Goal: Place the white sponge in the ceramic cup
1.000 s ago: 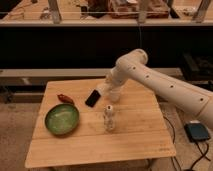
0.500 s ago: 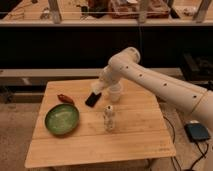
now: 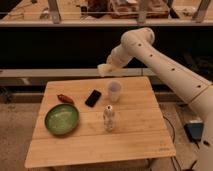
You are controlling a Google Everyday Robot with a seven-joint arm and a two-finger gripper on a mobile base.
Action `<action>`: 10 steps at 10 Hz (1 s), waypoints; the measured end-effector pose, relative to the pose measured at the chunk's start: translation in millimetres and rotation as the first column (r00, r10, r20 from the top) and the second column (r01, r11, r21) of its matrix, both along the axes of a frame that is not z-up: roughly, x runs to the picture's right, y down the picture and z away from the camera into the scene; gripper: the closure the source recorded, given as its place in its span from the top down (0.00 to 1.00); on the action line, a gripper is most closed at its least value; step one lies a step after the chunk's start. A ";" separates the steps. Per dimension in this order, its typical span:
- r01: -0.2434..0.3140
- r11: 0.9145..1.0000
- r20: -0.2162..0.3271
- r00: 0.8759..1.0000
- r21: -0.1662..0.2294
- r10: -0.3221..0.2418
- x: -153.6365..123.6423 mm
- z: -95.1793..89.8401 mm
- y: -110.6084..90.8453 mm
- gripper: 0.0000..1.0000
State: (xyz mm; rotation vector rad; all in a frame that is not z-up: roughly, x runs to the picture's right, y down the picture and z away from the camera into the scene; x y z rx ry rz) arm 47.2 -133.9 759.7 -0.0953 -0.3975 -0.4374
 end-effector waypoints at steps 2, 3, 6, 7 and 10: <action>-0.036 0.999 -0.018 0.999 0.024 0.036 19.0 10.6 5.4 0.09; -0.047 0.998 -0.022 0.999 0.029 0.048 25.1 14.2 7.2 0.09; -0.074 0.997 -0.040 0.996 0.030 0.075 37.3 24.5 8.8 0.09; -0.082 0.996 -0.050 0.995 0.028 0.083 42.3 28.4 9.4 0.09; -0.110 0.994 -0.064 0.992 0.000 0.110 50.5 45.7 17.2 0.09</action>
